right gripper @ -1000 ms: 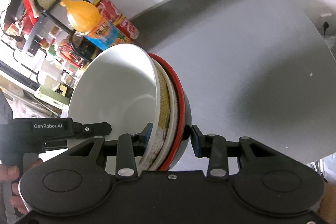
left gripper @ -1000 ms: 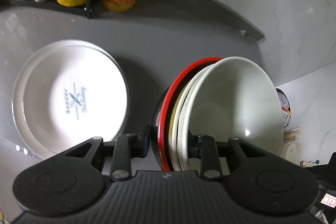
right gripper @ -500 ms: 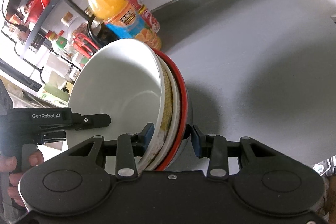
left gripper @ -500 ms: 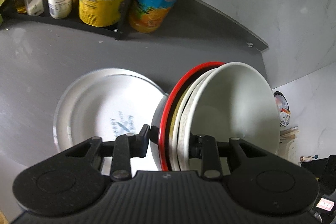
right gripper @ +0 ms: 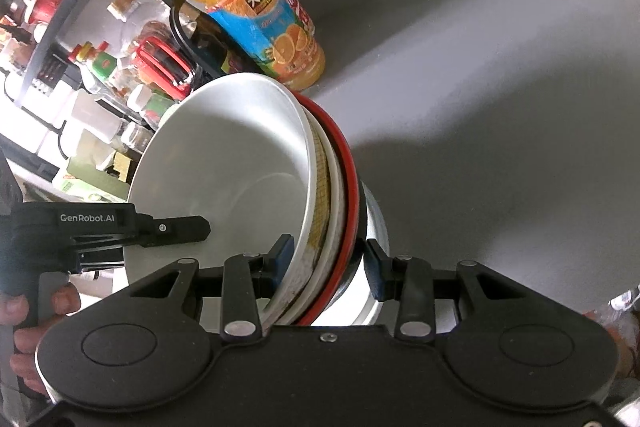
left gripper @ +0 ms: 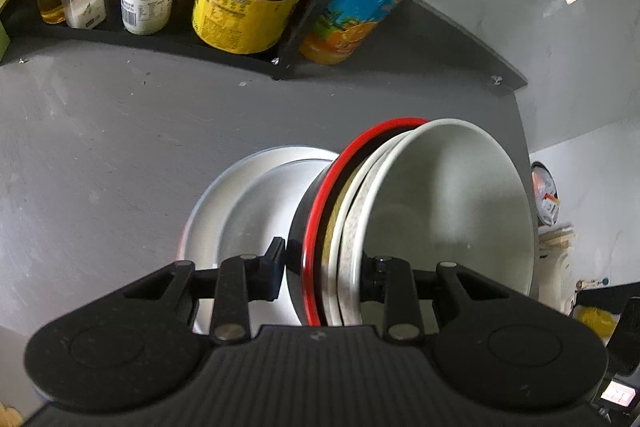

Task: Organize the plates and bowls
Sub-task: 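Lift the bowl stack with both grippers and carry it over the plates, then lower the bowl stack onto the BAKERY X plate and open both grippers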

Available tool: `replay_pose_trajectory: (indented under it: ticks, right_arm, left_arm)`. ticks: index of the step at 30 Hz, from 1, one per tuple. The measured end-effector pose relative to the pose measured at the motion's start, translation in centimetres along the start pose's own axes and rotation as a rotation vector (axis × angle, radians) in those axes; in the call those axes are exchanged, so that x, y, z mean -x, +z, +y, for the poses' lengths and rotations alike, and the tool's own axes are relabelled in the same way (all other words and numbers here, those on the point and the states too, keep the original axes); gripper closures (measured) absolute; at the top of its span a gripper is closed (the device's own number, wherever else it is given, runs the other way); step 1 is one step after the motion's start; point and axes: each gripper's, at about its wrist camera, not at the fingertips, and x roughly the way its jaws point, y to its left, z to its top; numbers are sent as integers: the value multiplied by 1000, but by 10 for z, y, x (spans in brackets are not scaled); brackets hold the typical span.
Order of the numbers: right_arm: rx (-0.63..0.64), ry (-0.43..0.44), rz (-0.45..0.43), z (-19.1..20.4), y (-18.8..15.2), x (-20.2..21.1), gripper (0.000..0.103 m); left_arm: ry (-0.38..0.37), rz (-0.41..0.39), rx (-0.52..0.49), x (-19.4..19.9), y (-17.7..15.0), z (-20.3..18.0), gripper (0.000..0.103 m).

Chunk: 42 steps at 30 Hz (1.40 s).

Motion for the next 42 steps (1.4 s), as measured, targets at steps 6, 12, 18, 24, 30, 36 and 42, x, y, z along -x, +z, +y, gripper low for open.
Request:
replay_pose_trajectory:
  ticks: [6, 12, 18, 24, 30, 36, 42]
  right_arm:
    - [-52, -37, 4, 12, -12, -17, 66]
    - [-91, -80, 10, 17, -21, -29, 66]
    - [-105, -116, -6, 20, -25, -30, 66]
    - [-113, -153, -5, 29, -25, -35, 67]
    - [-119, -181, -3, 32, -25, -38, 67]
    - [-124, -174, -49, 35, -22, -23, 56]
    - [-115, -181, -68, 32, -17, -17, 51]
  left_arm:
    - [-3, 49, -35, -11, 8, 21, 73]
    - [-9, 93, -68, -24, 14, 32, 73]
    - [-18, 124, -93, -34, 16, 36, 74]
    - [-21, 146, -114, -37, 19, 36, 74]
    - [-39, 164, -101, -38, 21, 40, 73]
    - [-36, 186, -125, -39, 24, 35, 59]
    - [7, 147, -99, -26, 20, 34, 41]
